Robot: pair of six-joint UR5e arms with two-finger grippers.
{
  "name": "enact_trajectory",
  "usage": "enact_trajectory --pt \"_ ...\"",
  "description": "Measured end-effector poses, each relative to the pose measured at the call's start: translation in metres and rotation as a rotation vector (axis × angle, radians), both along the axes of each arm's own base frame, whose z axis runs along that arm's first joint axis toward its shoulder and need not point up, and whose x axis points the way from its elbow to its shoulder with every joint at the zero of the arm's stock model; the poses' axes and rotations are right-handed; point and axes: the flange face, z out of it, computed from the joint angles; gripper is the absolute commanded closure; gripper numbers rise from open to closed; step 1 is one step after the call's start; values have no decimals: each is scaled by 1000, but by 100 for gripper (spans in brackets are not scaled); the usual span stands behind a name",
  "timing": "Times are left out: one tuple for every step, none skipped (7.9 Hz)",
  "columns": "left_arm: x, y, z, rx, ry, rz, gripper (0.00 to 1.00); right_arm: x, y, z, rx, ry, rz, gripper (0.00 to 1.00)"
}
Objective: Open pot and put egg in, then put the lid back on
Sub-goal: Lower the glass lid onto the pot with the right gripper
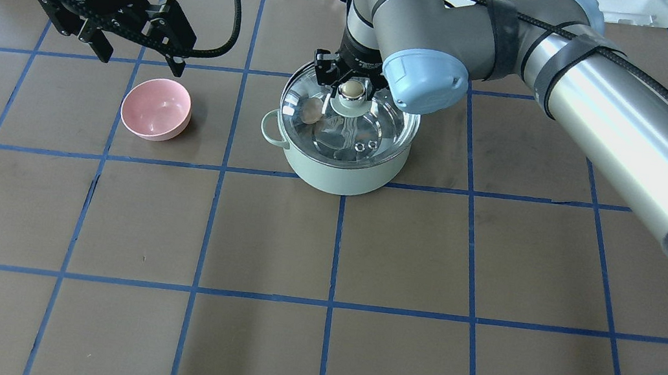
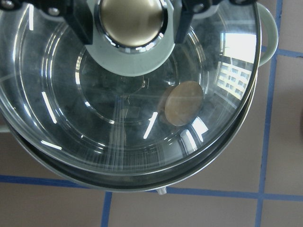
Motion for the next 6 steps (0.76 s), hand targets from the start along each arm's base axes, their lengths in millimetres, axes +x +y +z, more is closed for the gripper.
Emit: enact_trajectory --pt "0 0 0 1 -1 0 0 0 1 5 -6 -4 -4 0" --pt "1 0 -1 1 -1 0 0 0 1 9 -8 -6 -7 0" --pt "1 0 -1 1 -1 0 0 0 2 14 -13 -8 -8 0" --pt "1 0 -1 1 -1 1 0 -2 5 23 -21 -9 -10 0" --pt "1 0 -1 1 -1 1 0 -6 8 32 -18 -1 -14 0" --pt "1 0 -1 1 -2 0 0 -12 14 44 -16 8 -17 0"
